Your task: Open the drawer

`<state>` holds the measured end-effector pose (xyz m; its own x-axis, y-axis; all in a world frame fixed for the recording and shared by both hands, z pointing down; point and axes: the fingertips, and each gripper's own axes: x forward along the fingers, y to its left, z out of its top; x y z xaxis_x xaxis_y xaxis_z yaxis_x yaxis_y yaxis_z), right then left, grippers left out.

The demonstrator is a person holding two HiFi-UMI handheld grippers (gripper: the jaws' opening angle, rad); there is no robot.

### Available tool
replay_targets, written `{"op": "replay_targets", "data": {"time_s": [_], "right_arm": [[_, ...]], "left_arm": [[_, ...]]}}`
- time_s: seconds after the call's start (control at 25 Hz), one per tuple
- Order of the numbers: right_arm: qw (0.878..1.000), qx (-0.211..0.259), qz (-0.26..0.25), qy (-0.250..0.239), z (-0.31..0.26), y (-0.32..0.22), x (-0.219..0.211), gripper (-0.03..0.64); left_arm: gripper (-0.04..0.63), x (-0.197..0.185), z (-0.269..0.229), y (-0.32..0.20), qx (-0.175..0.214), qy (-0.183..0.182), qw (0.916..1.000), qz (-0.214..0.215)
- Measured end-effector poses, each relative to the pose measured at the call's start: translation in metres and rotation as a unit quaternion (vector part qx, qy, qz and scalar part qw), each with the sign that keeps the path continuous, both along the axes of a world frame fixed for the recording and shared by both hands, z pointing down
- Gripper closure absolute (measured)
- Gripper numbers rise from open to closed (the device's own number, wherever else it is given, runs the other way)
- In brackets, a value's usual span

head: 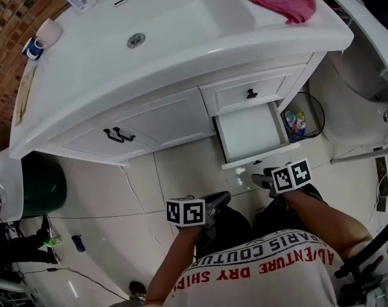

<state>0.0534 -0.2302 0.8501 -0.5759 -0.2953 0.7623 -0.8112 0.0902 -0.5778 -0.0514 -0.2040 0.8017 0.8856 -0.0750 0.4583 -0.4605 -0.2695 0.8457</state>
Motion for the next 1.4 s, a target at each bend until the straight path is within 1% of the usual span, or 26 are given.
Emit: {"op": "replay_targets", "data": {"time_s": [0.08, 0.2, 0.28, 0.44, 0.48, 0.52, 0.6, 0.68, 0.76, 0.88, 0.96, 1.08, 1.2, 1.32, 1.4], "right_arm": [[1.0, 0.0, -0.005, -0.015, -0.047, 0.01, -0.01, 0.383], [1.0, 0.01, -0.011, -0.028, -0.122, 0.019, -0.015, 0.42], [0.999, 0.017, -0.001, -0.031, -0.169, 0.026, -0.014, 0.457], [0.999, 0.028, 0.012, -0.025, -0.262, 0.049, -0.012, 0.506], [0.999, 0.033, 0.008, -0.018, -0.286, 0.057, -0.013, 0.531], [0.999, 0.038, 0.002, -0.01, -0.307, 0.066, -0.015, 0.571], [0.999, 0.046, -0.015, -0.002, -0.346, 0.085, -0.021, 0.61], [0.998, 0.049, -0.03, -0.01, -0.38, 0.106, -0.029, 0.611], [0.997, 0.054, -0.042, -0.023, -0.407, 0.126, -0.036, 0.611], [0.996, 0.066, -0.05, -0.046, -0.439, 0.153, -0.039, 0.611], [0.994, 0.075, -0.059, -0.059, -0.453, 0.169, -0.039, 0.611], [0.991, 0.086, -0.075, -0.069, -0.46, 0.204, -0.037, 0.611], [0.988, 0.101, -0.087, -0.076, -0.462, 0.245, -0.023, 0.611], [0.986, 0.107, -0.098, -0.083, -0.466, 0.297, 0.0, 0.611], [0.985, 0.107, -0.1, -0.088, -0.468, 0.337, 0.019, 0.611]], "left_arm": [[0.601, -0.002, -0.04, 0.004, -0.003, -0.01, 0.9999, 0.006], [0.601, -0.005, -0.107, 0.006, 0.005, -0.018, 0.9998, 0.004], [0.601, -0.01, -0.149, 0.008, 0.012, -0.026, 0.9996, 0.0], [0.601, -0.013, -0.249, 0.018, 0.029, -0.018, 0.9994, -0.002], [0.601, -0.014, -0.275, 0.024, 0.034, -0.016, 0.9993, 0.001], [0.601, -0.016, -0.299, 0.031, 0.039, -0.015, 0.9991, 0.005], [0.601, -0.02, -0.34, 0.046, 0.047, -0.014, 0.9987, 0.017], [0.601, -0.024, -0.37, 0.064, 0.055, -0.015, 0.998, 0.025], [0.601, -0.027, -0.39, 0.083, 0.062, -0.015, 0.9977, 0.024], [0.601, -0.026, -0.411, 0.109, 0.069, -0.004, 0.9976, 0.009], [0.601, -0.023, -0.42, 0.128, 0.073, 0.001, 0.9973, -0.004], [0.601, -0.018, -0.425, 0.166, 0.085, -0.006, 0.9963, -0.011], [0.601, -0.003, -0.427, 0.21, 0.099, -0.011, 0.9948, -0.025], [0.603, 0.02, -0.434, 0.264, 0.102, -0.001, 0.9939, -0.043], [0.601, 0.039, -0.437, 0.306, 0.102, 0.003, 0.9937, -0.047]]}}
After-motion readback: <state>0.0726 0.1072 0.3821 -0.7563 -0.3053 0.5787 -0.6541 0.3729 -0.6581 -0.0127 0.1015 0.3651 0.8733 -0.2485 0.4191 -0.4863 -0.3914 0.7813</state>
